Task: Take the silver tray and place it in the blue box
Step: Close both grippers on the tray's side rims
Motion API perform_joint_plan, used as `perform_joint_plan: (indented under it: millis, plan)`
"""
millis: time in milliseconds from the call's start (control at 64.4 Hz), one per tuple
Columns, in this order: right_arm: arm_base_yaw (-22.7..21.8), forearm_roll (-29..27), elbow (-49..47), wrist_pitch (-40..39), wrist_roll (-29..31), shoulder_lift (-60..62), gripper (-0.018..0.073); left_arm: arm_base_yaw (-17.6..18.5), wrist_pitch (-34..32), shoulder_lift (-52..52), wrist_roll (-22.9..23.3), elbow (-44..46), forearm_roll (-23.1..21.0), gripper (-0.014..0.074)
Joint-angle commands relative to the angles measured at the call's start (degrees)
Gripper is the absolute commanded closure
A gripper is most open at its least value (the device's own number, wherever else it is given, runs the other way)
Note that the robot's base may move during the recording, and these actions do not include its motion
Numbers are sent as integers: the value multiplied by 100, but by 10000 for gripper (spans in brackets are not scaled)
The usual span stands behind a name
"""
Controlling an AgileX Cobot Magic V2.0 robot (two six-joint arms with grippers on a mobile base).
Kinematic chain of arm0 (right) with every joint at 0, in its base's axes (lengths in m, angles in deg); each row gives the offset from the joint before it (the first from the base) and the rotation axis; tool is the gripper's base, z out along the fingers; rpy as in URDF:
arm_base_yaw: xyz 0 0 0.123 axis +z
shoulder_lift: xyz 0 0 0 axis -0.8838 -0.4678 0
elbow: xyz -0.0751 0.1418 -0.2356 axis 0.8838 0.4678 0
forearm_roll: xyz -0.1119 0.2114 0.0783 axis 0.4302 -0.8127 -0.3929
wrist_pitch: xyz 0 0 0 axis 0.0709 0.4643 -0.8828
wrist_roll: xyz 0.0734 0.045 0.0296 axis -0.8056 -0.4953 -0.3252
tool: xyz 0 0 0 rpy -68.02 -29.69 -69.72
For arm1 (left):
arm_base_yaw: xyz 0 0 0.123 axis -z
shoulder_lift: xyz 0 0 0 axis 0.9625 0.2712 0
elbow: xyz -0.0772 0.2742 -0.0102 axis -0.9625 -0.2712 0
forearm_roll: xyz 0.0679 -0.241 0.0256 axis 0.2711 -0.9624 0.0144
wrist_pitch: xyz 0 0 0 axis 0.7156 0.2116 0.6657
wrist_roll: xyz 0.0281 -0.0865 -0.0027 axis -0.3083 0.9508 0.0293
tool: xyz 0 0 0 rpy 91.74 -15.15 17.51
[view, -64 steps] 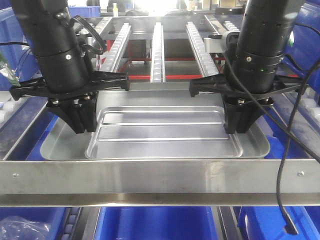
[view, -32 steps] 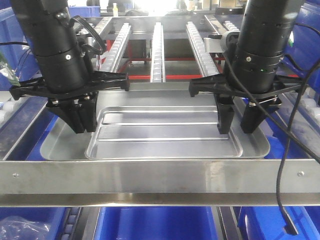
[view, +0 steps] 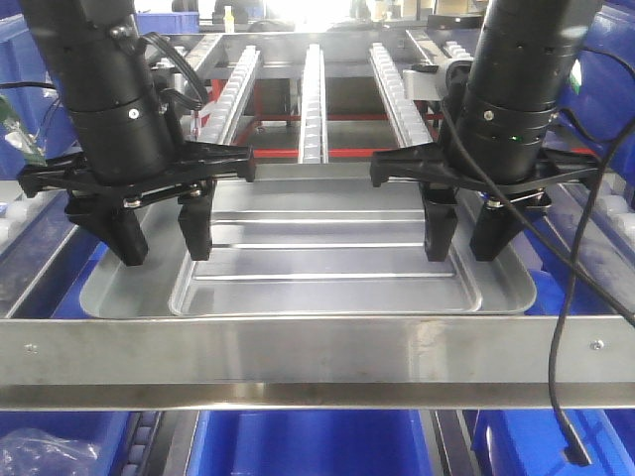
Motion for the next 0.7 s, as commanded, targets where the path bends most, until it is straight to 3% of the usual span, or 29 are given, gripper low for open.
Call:
perform_joint_plan:
  millis: [0,683]
  plan:
    - [-55,8,-206,-244,47,256,195,37,-149,-207,5,174,-49,328]
    - [-62,-69,-206,-376,47,-39,195,37,-312,4,5,174,-60,333]
